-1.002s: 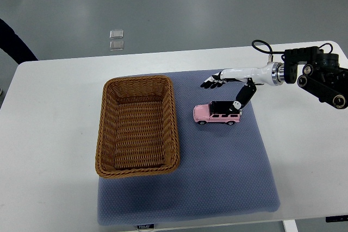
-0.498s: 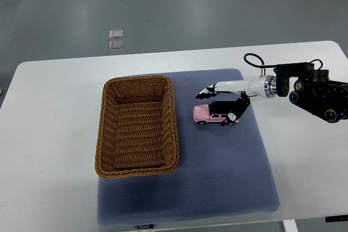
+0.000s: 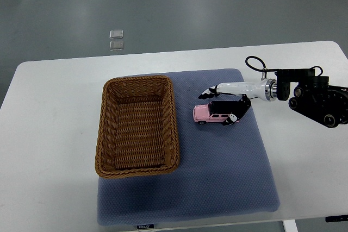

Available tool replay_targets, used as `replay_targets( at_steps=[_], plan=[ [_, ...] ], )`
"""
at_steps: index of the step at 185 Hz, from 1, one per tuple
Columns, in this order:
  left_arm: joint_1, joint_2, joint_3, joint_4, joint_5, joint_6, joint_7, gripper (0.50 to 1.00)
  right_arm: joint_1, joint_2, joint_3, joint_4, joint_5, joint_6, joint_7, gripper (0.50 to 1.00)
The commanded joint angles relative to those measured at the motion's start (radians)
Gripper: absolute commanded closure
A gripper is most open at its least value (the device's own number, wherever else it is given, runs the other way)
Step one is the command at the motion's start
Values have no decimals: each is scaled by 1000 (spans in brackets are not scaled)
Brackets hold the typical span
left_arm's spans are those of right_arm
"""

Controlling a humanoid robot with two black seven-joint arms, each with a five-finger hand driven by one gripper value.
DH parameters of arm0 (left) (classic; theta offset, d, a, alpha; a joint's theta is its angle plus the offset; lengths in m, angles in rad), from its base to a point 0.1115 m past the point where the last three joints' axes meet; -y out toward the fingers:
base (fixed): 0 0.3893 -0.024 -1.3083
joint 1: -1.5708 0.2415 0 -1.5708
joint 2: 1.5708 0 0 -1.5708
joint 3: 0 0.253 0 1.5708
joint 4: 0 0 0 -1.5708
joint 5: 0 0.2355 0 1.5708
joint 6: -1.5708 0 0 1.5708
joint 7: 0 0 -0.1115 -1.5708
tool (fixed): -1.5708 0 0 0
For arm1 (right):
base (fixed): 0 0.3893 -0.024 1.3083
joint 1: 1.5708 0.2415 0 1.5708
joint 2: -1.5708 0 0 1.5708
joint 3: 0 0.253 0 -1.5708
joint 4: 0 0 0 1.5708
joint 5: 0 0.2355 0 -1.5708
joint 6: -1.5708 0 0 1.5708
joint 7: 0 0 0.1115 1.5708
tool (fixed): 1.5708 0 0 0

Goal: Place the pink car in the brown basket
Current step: 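Close the right hand's fingers around the pink car, then lift the pink car and carry it over the wicker basket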

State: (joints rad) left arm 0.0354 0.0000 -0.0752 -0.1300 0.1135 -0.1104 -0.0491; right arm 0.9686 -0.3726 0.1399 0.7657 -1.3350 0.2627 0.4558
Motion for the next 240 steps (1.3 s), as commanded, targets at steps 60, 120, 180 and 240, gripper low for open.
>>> replay_targets(
  at_steps=[60,120,180,240],
  plan=[
    [0,0,0,0,0,0,0,500,9,-5,-13,1,-7,0,9,904],
    [0,0,0,0,0,0,0,500,44,-25,-3,0,8,4,41,1000],
    [0,0,0,0,0,0,0,500,73,-32,18,0,30,12,99,1000],
    [1,0,0,0,0,0,0,500,124,32,32,7,40,16,103,1000]
  ],
)
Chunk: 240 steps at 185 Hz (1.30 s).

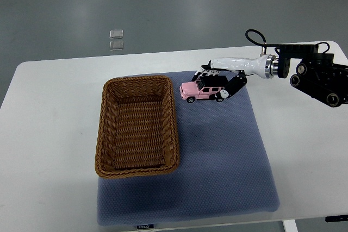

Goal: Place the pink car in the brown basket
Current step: 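Lift the pink car and carry it over the wicker basket, then lower the car into the basket and open the right hand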

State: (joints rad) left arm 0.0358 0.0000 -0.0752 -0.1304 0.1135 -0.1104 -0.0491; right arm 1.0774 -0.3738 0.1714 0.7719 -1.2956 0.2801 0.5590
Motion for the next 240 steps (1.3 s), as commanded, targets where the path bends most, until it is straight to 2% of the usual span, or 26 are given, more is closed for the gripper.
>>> replay_targets(
  at_steps=[1,84,138,151,194,195,196,197,198,199,200,201,202,203,204,205,206,207,208,209,240],
  plan=[
    [1,0,0,0,0,0,0,500,15,33,0,1,1,-1,-1,1000],
    [1,0,0,0,0,0,0,500,67,177,-1,-11,1,-9,-10,1000],
    [0,0,0,0,0,0,2,500,65,334,-9,-57,-2,-18,-17,1000],
    [1,0,0,0,0,0,0,500,61,366,-9,-63,-2,-19,-37,1000],
    [0,0,0,0,0,0,0,500,42,374,-20,-91,-2,-47,-53,1000],
    [1,0,0,0,0,0,0,500,41,374,-20,-91,-2,-48,-53,973],
    [1,0,0,0,0,0,0,500,41,374,-20,-91,-2,-49,-53,973],
    [1,0,0,2,0,0,0,500,39,374,-20,-91,-2,-50,-53,918],
    [1,0,0,2,0,0,0,500,39,374,-20,-91,-2,-50,-53,918],
    [0,0,0,0,0,0,0,500,38,374,-20,-91,-2,-52,-51,863],
    [0,0,0,0,0,0,0,500,38,374,-20,-91,-2,-52,-51,863],
    [1,0,0,0,0,0,0,500,38,374,-18,-92,-2,-53,-51,796],
    [1,0,0,0,0,0,0,500,38,374,-18,-92,-2,-53,-51,795],
    [0,0,0,2,0,0,0,500,36,374,-18,-92,-2,-55,-51,728],
    [0,0,0,2,0,0,0,500,36,374,-18,-92,-2,-55,-51,728],
    [0,0,0,0,0,0,0,500,35,374,-18,-92,-1,-55,-51,669],
    [0,0,0,0,0,0,0,500,35,374,-18,-92,-1,-55,-51,668],
    [1,0,0,0,0,0,0,500,33,374,-18,-92,-1,-55,-51,626],
    [1,0,0,0,0,0,0,500,33,374,-18,-92,-1,-55,-51,626],
    [0,0,0,0,0,0,0,500,30,374,-18,-92,1,-55,-51,595],
    [1,0,0,0,0,0,0,500,15,374,-17,-92,-1,-52,-51,583]
  ],
)
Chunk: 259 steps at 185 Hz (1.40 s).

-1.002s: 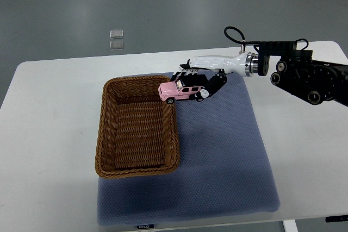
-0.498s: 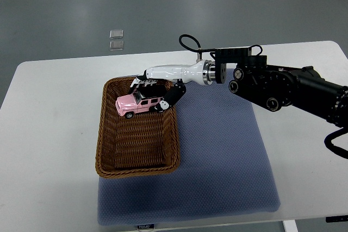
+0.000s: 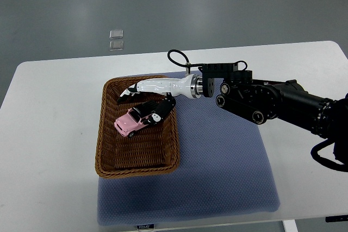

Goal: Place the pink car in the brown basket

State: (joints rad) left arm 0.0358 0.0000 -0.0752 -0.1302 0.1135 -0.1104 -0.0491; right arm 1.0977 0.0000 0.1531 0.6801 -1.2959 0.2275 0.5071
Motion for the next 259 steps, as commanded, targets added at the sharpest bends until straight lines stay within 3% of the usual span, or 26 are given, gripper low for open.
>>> replay_targets(
  at_steps=[1,32,49,79,128,196,259],
  plan=[
    [-1,0,2,0,0,0,0,500,-6,0,2,1,1,1,1,583],
    [-1,0,0,0,0,0,0,500,-4,-15,22,-1,76,29,1,583],
    [-1,0,0,0,0,0,0,500,1,-63,20,-2,297,56,-10,583],
    [-1,0,0,0,0,0,0,500,5,-181,31,-2,700,105,-160,583],
    [-1,0,0,1,0,0,0,500,-58,-308,138,-16,1119,202,-269,583],
    [-1,0,0,0,0,0,0,500,-140,-311,143,-48,1580,157,-478,583],
    [-1,0,0,0,0,0,0,500,-173,-302,149,-63,1586,157,-476,581]
  ],
)
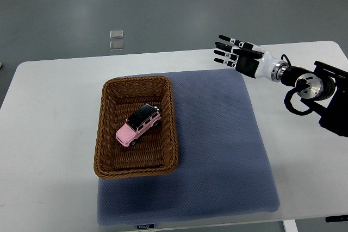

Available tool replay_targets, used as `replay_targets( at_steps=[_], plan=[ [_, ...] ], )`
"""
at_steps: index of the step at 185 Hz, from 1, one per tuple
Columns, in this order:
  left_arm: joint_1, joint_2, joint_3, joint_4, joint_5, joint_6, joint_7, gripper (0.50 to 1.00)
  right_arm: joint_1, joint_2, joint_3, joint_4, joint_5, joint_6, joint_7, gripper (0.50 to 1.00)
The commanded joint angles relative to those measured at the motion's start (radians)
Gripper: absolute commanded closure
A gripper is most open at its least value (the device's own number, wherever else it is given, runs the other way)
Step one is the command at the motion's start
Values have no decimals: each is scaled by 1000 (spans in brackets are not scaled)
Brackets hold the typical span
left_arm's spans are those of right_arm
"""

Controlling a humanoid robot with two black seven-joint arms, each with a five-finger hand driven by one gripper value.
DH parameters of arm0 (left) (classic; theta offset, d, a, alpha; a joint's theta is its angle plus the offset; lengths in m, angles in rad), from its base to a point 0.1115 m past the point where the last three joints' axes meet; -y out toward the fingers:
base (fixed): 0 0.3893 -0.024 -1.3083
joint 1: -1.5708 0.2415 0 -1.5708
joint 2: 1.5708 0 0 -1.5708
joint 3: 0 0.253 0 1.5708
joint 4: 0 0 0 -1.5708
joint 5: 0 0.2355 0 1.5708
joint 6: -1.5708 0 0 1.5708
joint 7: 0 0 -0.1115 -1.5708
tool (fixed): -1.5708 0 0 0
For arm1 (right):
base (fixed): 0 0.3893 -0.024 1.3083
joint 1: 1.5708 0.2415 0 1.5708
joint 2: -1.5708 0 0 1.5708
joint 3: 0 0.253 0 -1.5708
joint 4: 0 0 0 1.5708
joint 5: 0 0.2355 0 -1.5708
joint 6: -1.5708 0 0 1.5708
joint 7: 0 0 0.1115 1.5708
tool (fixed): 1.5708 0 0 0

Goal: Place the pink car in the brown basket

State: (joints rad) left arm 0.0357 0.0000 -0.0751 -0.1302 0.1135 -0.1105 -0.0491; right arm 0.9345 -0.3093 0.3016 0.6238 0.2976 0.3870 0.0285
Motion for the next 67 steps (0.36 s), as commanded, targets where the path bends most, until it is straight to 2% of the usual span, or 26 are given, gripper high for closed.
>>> replay_targets(
  at_steps=[1,67],
  plan=[
    [0,0,0,0,0,0,0,500,-11,7,1,-9,-8,-2,2,581],
    [0,0,0,0,0,0,0,500,-28,13,1,-49,-9,4,7,581]
  ],
)
